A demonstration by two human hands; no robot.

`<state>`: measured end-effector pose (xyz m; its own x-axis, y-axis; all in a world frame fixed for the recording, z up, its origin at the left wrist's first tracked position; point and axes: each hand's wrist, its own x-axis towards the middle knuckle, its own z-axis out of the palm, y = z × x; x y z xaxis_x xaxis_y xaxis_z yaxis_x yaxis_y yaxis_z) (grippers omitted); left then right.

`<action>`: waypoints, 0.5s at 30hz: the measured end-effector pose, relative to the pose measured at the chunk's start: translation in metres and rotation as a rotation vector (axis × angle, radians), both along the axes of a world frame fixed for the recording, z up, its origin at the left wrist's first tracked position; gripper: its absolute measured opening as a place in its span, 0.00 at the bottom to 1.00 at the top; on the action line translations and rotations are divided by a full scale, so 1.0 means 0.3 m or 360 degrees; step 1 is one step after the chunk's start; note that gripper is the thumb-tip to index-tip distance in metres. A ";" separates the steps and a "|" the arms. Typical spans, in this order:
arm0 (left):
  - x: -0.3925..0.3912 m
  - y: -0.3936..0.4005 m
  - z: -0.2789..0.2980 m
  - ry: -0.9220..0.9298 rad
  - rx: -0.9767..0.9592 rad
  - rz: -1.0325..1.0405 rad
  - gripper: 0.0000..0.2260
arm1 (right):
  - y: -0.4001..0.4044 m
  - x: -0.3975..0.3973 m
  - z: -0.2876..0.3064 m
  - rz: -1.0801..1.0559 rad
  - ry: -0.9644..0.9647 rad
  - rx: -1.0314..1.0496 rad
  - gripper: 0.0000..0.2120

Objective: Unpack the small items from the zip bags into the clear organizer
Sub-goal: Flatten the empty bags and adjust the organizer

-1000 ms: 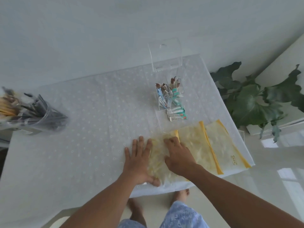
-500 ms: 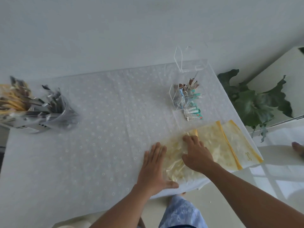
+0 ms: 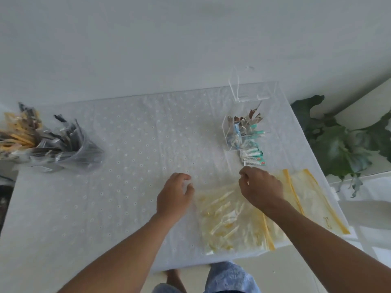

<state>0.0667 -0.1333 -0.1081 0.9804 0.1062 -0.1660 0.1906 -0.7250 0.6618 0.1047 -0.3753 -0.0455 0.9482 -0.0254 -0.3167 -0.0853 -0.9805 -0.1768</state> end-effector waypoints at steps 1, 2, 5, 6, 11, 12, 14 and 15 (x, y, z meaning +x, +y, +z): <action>0.034 -0.008 -0.004 -0.0029 0.0073 0.0013 0.10 | -0.034 0.030 -0.005 0.0001 -0.0041 0.0005 0.11; 0.066 -0.014 -0.009 -0.0075 0.0171 0.0006 0.10 | -0.068 0.061 -0.014 0.0019 -0.0073 -0.0005 0.12; 0.140 -0.027 -0.040 -0.0170 0.0525 -0.0070 0.12 | -0.165 0.147 -0.046 0.0135 -0.0101 -0.0051 0.14; 0.156 -0.029 -0.051 -0.0167 0.0608 -0.0084 0.14 | -0.189 0.170 -0.057 0.0203 -0.0094 -0.0061 0.15; 0.162 -0.032 -0.144 -0.0113 0.0786 -0.0168 0.23 | -0.234 0.244 -0.113 0.0570 -0.0024 -0.0089 0.17; 0.152 -0.034 -0.158 -0.0096 0.0789 -0.0175 0.25 | -0.235 0.253 -0.123 0.0625 -0.0021 -0.0098 0.17; 0.136 -0.038 -0.174 -0.0062 0.0808 -0.0183 0.27 | -0.238 0.270 -0.139 0.0728 -0.0045 -0.0112 0.17; 0.134 -0.040 -0.174 -0.0052 0.0814 -0.0181 0.27 | -0.241 0.281 -0.147 0.0767 -0.0065 -0.0115 0.17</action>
<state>0.1069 -0.1453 -0.1605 0.9942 0.0586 -0.0902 0.0774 -0.9720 0.2219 0.1889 -0.4476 -0.0894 0.8691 0.3988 -0.2925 0.3869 -0.9167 -0.1004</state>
